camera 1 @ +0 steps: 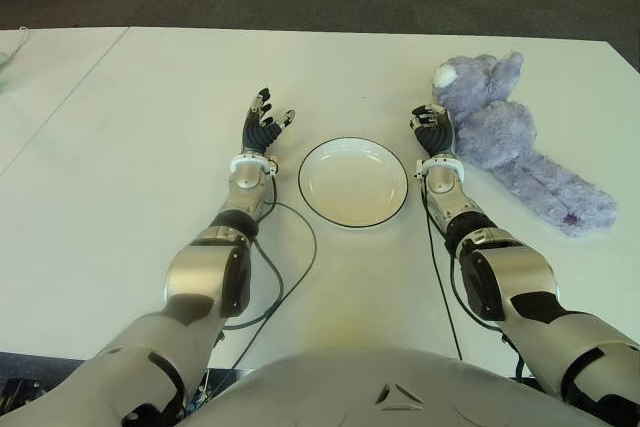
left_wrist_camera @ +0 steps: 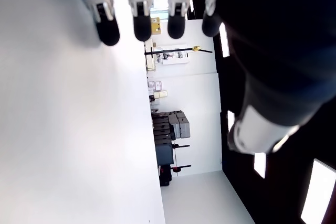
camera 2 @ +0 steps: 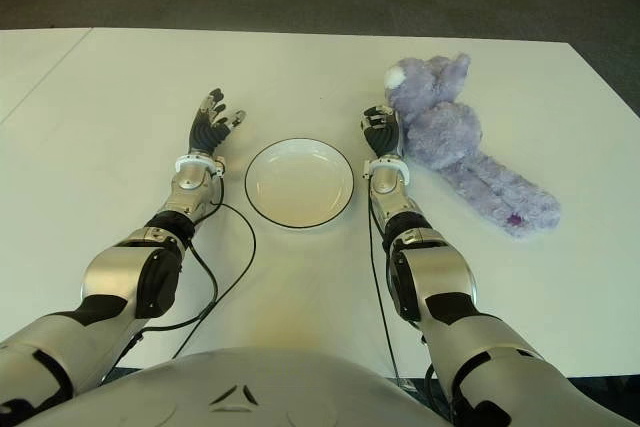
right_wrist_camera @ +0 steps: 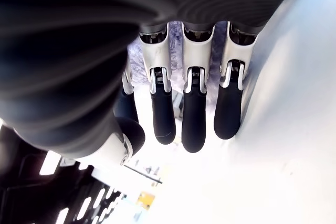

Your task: Put the doll into the plate.

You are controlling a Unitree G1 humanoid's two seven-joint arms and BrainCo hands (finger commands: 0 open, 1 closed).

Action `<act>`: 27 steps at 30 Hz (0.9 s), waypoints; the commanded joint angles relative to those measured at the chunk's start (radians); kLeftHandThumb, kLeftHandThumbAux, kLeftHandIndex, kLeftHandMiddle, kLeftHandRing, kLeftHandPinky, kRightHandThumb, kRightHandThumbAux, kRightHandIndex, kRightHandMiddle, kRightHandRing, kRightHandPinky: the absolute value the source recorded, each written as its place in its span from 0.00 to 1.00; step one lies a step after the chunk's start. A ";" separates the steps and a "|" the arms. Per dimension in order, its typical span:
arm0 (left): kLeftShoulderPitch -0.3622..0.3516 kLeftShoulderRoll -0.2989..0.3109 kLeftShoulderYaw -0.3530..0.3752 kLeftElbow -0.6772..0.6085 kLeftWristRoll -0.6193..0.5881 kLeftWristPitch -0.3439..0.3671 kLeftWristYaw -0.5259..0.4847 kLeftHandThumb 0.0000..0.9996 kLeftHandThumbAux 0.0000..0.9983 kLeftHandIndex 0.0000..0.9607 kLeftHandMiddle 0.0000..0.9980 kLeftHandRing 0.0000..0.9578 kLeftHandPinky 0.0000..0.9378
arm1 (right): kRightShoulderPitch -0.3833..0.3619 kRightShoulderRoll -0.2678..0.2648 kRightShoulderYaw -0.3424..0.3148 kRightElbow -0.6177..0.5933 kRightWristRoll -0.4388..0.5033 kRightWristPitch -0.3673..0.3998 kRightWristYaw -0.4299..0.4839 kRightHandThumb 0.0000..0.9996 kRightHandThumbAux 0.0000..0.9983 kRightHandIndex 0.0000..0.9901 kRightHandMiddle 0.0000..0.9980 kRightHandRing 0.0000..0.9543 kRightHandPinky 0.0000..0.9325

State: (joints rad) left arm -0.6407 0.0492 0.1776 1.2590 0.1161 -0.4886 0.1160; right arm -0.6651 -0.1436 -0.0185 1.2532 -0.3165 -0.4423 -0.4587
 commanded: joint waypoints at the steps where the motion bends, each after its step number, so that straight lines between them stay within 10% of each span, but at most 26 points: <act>1: 0.167 -0.048 -0.005 0.110 0.009 0.126 -0.010 0.22 0.72 0.08 0.08 0.09 0.13 | 0.188 0.042 -0.027 0.114 0.036 0.084 0.049 0.68 0.74 0.40 0.34 0.40 0.42; 15: 0.171 -0.051 0.003 0.109 0.001 0.116 -0.019 0.24 0.72 0.09 0.09 0.10 0.15 | 0.104 0.105 -0.113 0.090 0.136 -0.026 0.100 0.68 0.74 0.40 0.35 0.40 0.43; 27: 0.170 -0.048 -0.004 0.110 0.010 0.122 -0.009 0.22 0.71 0.08 0.08 0.09 0.13 | -0.005 0.118 -0.097 0.016 0.132 -0.291 0.042 0.66 0.74 0.40 0.32 0.35 0.34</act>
State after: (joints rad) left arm -0.6425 0.0495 0.1800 1.2581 0.1159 -0.4886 0.1159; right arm -0.6794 -0.0428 -0.1305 1.2586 -0.1805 -0.6726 -0.4053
